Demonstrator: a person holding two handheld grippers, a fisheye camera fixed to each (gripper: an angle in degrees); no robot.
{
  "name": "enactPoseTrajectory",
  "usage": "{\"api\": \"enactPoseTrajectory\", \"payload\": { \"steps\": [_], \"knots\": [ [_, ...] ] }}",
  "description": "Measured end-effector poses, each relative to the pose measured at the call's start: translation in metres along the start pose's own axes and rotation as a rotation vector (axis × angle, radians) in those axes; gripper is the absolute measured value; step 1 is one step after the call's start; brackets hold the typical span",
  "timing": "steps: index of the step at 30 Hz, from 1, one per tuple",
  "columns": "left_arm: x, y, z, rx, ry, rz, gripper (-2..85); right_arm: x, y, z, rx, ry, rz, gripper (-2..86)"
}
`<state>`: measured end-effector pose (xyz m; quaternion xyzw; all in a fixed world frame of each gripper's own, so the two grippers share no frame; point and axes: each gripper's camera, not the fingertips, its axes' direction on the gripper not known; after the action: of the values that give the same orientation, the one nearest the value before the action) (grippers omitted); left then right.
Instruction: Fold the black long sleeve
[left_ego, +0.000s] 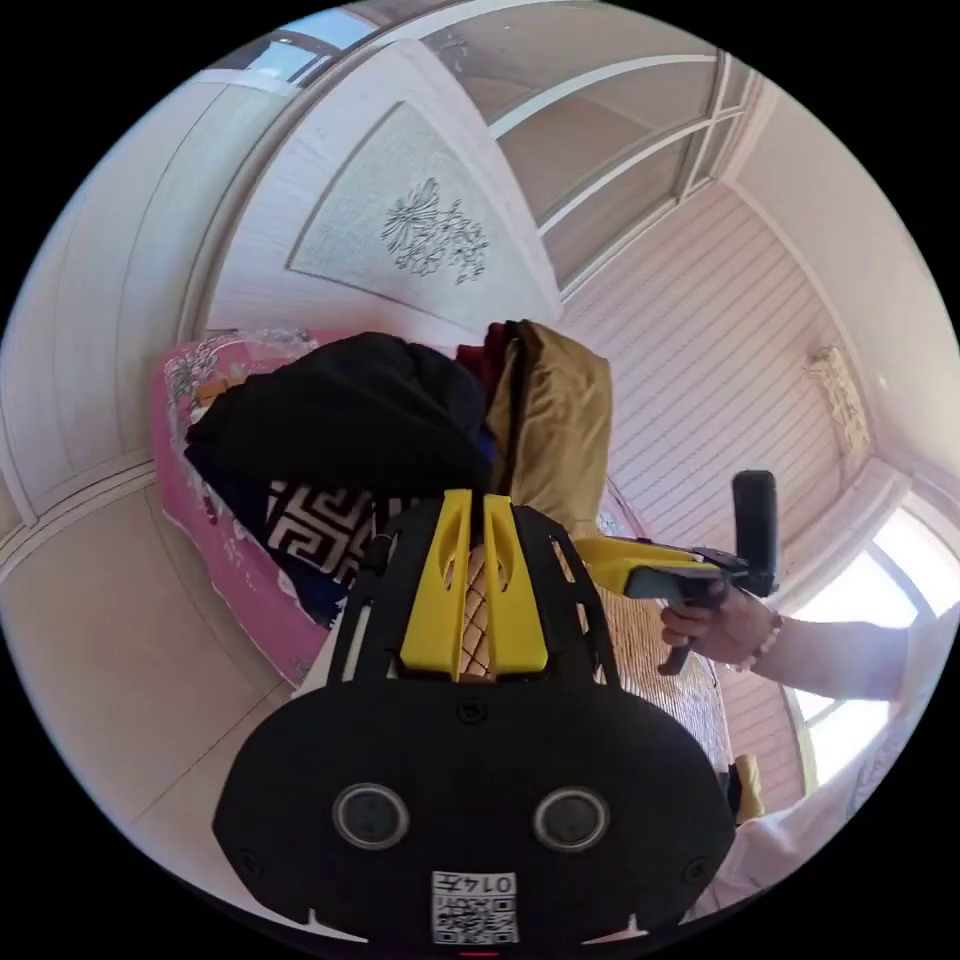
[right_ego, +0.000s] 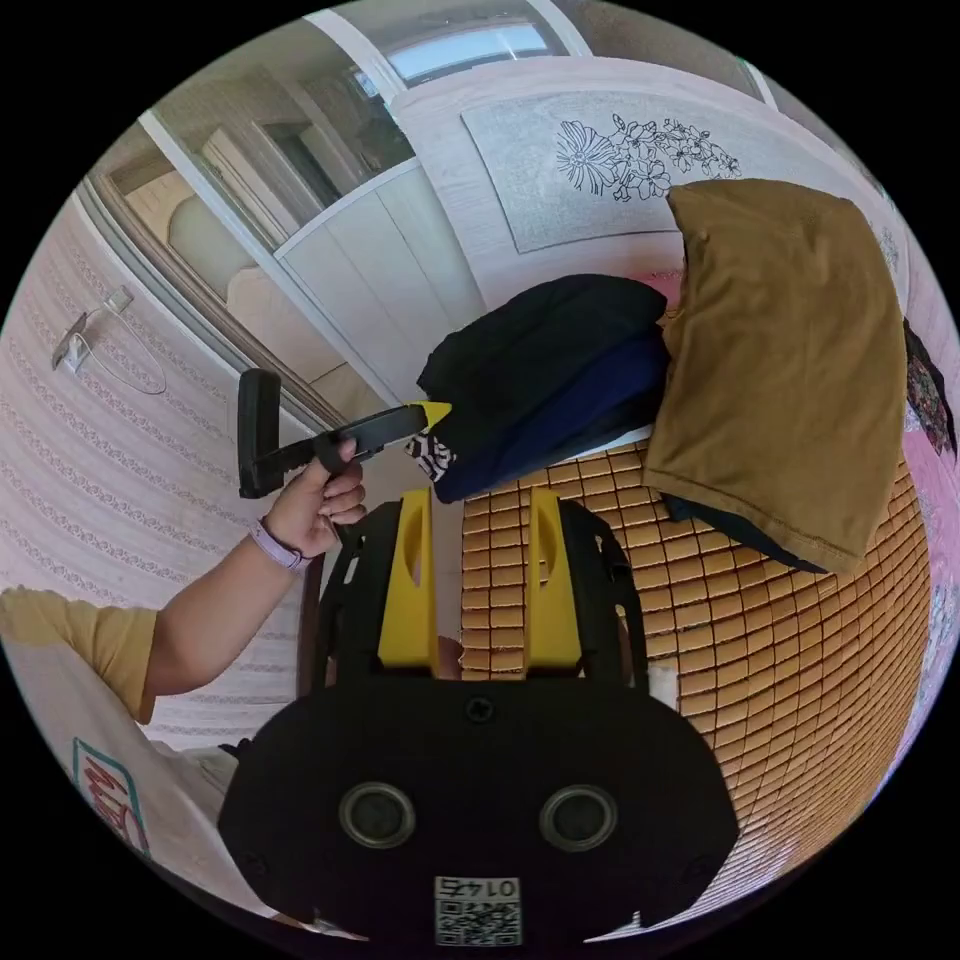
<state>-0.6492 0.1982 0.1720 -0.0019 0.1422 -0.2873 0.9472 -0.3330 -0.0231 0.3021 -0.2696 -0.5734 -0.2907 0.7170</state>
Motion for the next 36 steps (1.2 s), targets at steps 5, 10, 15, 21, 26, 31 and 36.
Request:
{"api": "enactPoseTrajectory", "payload": {
  "steps": [5, 10, 15, 21, 26, 31, 36],
  "knots": [
    [0.049, -0.001, -0.035, 0.054, 0.295, 0.098, -0.9, -0.014, 0.004, -0.016, 0.056, -0.075, -0.067, 15.6],
    [0.083, -0.001, -0.030, 0.018, 0.407, 0.090, -0.8, -0.035, 0.037, -0.072, 0.137, -0.055, -0.210, 5.1],
    [0.136, -0.008, -0.014, 0.000, 0.512, 0.114, -0.8, -0.019, 0.074, -0.136, 0.276, -0.066, -0.106, 1.7],
    [0.249, -0.047, 0.001, -0.043, 0.688, 0.333, -0.5, -0.012, 0.121, -0.250, 0.560, -0.048, -0.089, 1.0],
    [0.399, -0.007, 0.053, -0.254, 0.808, 0.635, 1.8, -0.002, 0.234, -0.330, 0.820, 0.089, 0.037, 1.4],
    [0.442, 0.126, 0.134, -0.741, 0.923, 0.658, 5.6, 0.028, 0.403, -0.314, 0.654, 0.254, 0.397, 4.4],
    [0.376, 0.229, 0.190, -1.074, 0.768, 0.347, 4.4, 0.054, 0.541, -0.263, 0.255, 0.230, 0.883, 8.2]
  ]
}}
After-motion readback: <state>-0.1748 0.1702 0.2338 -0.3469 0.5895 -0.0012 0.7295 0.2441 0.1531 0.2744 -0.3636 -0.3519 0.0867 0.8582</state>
